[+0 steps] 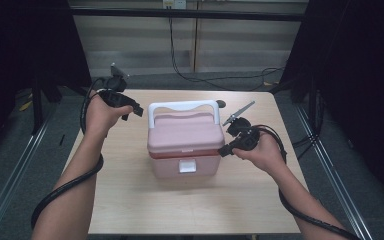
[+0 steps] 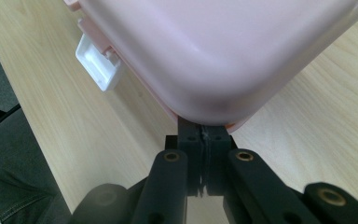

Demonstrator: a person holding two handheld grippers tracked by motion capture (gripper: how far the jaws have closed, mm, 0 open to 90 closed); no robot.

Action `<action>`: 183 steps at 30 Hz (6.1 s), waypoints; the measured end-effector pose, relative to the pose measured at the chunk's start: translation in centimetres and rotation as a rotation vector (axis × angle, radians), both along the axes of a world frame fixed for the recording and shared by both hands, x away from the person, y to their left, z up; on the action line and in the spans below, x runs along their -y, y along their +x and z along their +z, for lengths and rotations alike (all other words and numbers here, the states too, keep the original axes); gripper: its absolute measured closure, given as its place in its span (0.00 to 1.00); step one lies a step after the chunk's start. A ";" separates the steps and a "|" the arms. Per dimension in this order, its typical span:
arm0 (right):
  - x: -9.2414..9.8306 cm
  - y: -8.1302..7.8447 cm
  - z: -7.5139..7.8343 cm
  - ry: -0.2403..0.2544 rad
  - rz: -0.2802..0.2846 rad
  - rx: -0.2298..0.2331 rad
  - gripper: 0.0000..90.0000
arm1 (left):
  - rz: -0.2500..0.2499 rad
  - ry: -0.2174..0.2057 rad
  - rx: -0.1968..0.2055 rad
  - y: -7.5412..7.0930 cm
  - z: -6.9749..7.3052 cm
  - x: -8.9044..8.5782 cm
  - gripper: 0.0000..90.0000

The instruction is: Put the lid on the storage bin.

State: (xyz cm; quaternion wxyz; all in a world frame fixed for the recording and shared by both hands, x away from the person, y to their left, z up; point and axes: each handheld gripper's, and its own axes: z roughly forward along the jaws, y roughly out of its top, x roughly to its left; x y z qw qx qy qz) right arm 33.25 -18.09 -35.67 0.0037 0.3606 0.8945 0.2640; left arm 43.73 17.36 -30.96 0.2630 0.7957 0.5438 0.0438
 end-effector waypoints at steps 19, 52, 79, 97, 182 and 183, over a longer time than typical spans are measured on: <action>0.3 -0.4 -0.3 0.004 -0.002 -0.004 0.97 | 0.010 0.001 -0.002 -0.4 -1.2 -0.8 0.48; 1.4 -1.0 -1.4 -0.012 -0.035 0.006 0.70 | 0.009 0.011 0.004 -1.3 -3.3 -2.5 0.37; 3.5 -2.5 -3.5 0.032 -0.085 0.031 0.39 | -0.030 0.004 0.019 -2.5 -5.2 -3.5 0.28; 4.4 -3.7 -4.9 0.034 -0.063 0.045 0.33 | -0.040 -0.007 0.008 -3.5 -6.9 -4.4 0.27; 12.0 -10.4 -14.6 0.177 -0.123 0.226 0.28 | -0.006 -0.028 0.079 -8.7 -17.2 -10.2 0.23; 12.0 -10.5 -14.8 0.180 -0.125 0.241 0.28 | -0.001 -0.029 0.078 -8.7 -17.4 -10.2 0.22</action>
